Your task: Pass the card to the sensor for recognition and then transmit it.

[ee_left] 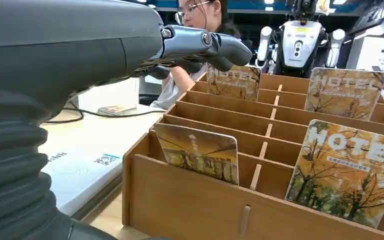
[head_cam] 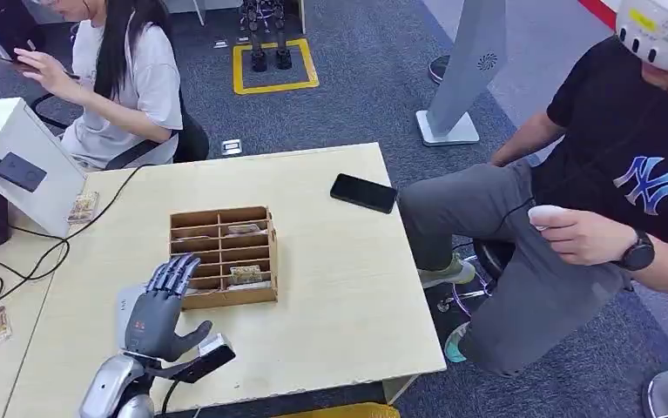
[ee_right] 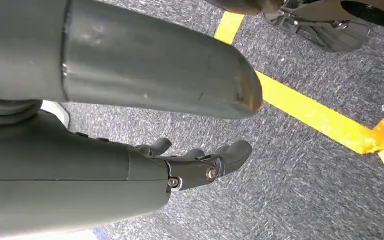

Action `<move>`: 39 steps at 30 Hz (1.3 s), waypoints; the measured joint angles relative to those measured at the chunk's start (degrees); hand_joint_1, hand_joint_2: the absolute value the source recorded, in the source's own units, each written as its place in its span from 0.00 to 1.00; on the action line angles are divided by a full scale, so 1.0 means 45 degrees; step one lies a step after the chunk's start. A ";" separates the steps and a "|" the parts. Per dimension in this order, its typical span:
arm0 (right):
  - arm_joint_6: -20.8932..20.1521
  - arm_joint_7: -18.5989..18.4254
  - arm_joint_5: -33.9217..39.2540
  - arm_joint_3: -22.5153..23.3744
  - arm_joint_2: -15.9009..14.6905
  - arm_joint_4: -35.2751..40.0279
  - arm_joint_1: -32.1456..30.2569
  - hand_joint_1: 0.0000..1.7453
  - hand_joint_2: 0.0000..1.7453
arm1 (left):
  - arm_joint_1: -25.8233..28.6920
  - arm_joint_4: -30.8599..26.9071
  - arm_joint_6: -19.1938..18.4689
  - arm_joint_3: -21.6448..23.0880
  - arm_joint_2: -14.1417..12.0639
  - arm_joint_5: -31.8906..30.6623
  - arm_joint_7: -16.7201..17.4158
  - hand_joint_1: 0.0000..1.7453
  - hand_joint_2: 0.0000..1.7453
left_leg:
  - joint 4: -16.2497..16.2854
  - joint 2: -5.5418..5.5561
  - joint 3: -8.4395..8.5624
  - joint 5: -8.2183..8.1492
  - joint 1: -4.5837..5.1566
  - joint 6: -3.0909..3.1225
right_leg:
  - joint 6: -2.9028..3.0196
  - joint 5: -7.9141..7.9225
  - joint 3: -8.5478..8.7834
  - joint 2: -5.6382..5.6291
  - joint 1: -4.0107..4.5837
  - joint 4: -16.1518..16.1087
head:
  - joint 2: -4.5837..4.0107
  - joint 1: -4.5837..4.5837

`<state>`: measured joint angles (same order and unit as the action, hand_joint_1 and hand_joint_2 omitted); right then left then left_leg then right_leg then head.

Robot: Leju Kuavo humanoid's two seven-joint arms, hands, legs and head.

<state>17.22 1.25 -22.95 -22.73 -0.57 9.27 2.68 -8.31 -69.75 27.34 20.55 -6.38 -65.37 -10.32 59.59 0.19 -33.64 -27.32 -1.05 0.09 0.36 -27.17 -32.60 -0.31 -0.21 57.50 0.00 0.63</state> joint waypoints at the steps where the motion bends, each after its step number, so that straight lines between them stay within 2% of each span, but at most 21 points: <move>1: 0.0005 0.0000 -0.0005 0.0000 0.0000 0.0000 0.0001 0.00 0.00 | -0.0017 0.0029 0.0010 0.0000 0.0010 0.0005 0.0000 0.00 1.00 | 0.0000 0.0000 0.0000 0.0000 0.0000 0.0000 | 0.0000 0.0000 0.0000 0.0000 0.0000 0.0000 | 0.0000 -0.0005; 8: 0.0005 0.0034 -0.0005 0.0000 0.0000 0.0000 0.0001 0.00 0.00 | -0.0129 0.0175 0.0010 0.0000 0.0073 0.0039 0.0000 0.01 1.00 | 0.0000 0.0000 0.0000 0.0000 0.0000 0.0000 | 0.0000 0.0000 0.0001 0.0001 0.0000 0.0000 | 0.0000 0.0000; 9: 0.0005 0.0029 -0.0005 0.0000 0.0005 0.0000 0.0001 0.00 0.00 | -0.0143 0.0194 0.0019 0.0000 0.0073 0.0053 -0.0005 0.98 1.00 | 0.0000 0.0001 0.0000 0.0000 0.0000 0.0000 | 0.0000 0.0000 0.0001 0.0001 0.0000 0.0000 | 0.0000 0.0000; 27: 0.0019 0.0068 -0.0048 0.0000 0.0015 0.0000 0.0001 0.00 0.00 | -0.0171 0.0228 0.0170 -0.0005 0.0160 0.1268 -0.0685 1.00 1.00 | 0.0000 0.0001 0.0000 0.0000 0.0000 0.0000 | -0.0001 0.0001 0.0003 0.0001 0.0000 0.0000 | 0.0000 0.0000; 39: 0.0024 0.0058 -0.0049 0.0000 0.0015 0.0000 0.0002 0.00 0.00 | -0.0172 0.0233 0.0141 -0.0024 0.0199 0.1370 -0.0685 1.00 1.00 | -0.0001 0.0001 0.0000 0.0000 0.0000 0.0000 | -0.0001 0.0001 0.0003 0.0001 0.0000 0.0000 | 0.0000 0.0000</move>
<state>17.33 1.51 -23.17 -22.73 -0.50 9.27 2.68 -9.09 -68.70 27.98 20.44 -5.49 -59.21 -13.40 59.59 0.20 -33.64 -27.32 -1.05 0.09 0.35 -27.16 -32.58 -0.31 -0.21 57.51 0.00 0.63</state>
